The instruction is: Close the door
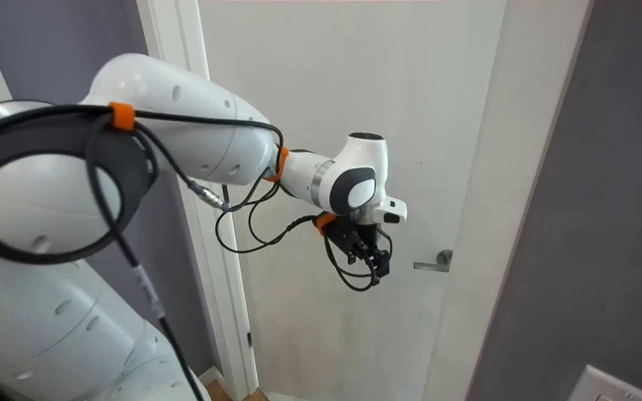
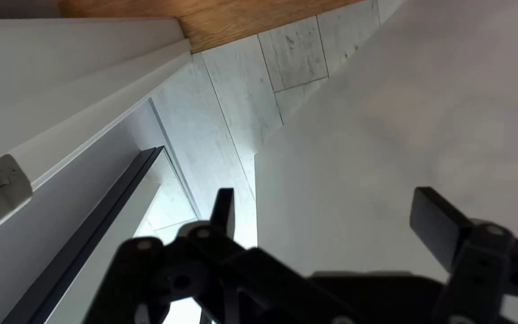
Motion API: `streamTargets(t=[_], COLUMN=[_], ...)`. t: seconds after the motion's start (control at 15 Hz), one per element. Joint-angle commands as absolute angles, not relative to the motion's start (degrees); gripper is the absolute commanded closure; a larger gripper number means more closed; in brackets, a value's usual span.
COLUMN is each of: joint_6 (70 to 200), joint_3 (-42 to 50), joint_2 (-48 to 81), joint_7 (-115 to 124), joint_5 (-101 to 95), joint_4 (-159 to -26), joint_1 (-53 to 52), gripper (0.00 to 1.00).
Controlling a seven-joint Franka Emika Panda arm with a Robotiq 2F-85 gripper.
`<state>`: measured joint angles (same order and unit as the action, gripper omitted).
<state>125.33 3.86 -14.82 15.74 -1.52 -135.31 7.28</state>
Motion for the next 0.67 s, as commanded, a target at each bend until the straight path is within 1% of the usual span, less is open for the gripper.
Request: streamTargets(t=[0.0,0.47,0.53,0.6], joint_6=[131.54,146.68,144.52,145.73], joint_3=[1.78,5.67,5.56,6.14], joint_2=[-4.53,7.11,4.34,5.5], joint_7=[28.29,44.78,40.82,41.97], joint_5=[-1.64,-0.99,-1.35,-1.29], joint_4=[-128.58,-123.27,-126.07,-125.31], joint_1=[7.83,7.09,6.43,6.4], gripper=[0.0,0.0,0.0,0.0])
